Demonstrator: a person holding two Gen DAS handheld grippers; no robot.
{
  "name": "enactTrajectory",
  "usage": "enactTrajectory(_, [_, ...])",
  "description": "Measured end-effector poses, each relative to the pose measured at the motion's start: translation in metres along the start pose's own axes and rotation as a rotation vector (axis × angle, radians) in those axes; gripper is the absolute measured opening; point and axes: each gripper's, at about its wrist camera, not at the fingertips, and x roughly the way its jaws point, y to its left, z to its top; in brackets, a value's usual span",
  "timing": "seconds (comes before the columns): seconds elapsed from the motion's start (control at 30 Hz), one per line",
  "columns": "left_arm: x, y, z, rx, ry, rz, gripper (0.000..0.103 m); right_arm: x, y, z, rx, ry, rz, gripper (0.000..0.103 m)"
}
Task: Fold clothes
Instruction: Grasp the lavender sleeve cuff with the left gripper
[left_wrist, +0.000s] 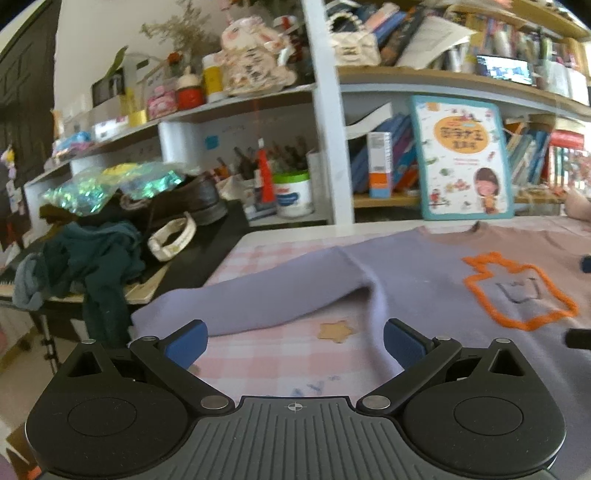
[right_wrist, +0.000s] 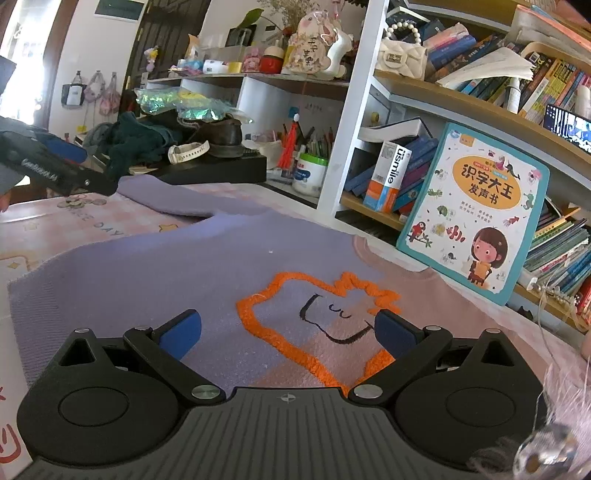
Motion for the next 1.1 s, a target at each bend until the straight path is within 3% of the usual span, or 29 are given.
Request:
enactTrajectory(0.2, [0.025, 0.036, 0.007, -0.064, 0.052, 0.05, 0.103, 0.002, -0.001, 0.001, 0.003, 0.011, -0.005, 0.101])
enactTrajectory(0.47, [0.07, 0.121, 0.014, -0.381, 0.171, 0.126, 0.102, 0.004, -0.001, 0.001, 0.002, 0.022, -0.004, 0.101])
enactTrajectory(0.67, [0.095, 0.15, 0.002, -0.606, 0.241, 0.072, 0.101, 0.006, 0.0, 0.001, -0.001, 0.035, 0.001, 0.101])
enactTrajectory(0.83, [0.111, 0.156, -0.008, -0.709, 0.268, 0.048, 0.1, 0.006, 0.0, 0.0, -0.004, 0.041, 0.001, 0.101])
enactTrajectory(0.93, [0.117, 0.165, -0.014, -0.802, 0.255, 0.035, 0.093, 0.007, 0.001, 0.0, -0.008, 0.043, -0.002, 0.101])
enactTrajectory(1.0, [0.119, 0.171, -0.018, -0.867, 0.237, 0.033, 0.083, 0.007, 0.002, 0.0, -0.012, 0.045, -0.004, 0.101])
enactTrajectory(1.07, [0.122, 0.178, -0.023, -0.941, 0.222, 0.03, 0.061, 0.008, 0.002, 0.0, -0.016, 0.048, -0.004, 0.101])
enactTrajectory(1.1, [0.123, 0.182, -0.025, -0.973, 0.217, 0.031, 0.056, 0.008, 0.002, 0.0, -0.018, 0.05, -0.003, 0.101])
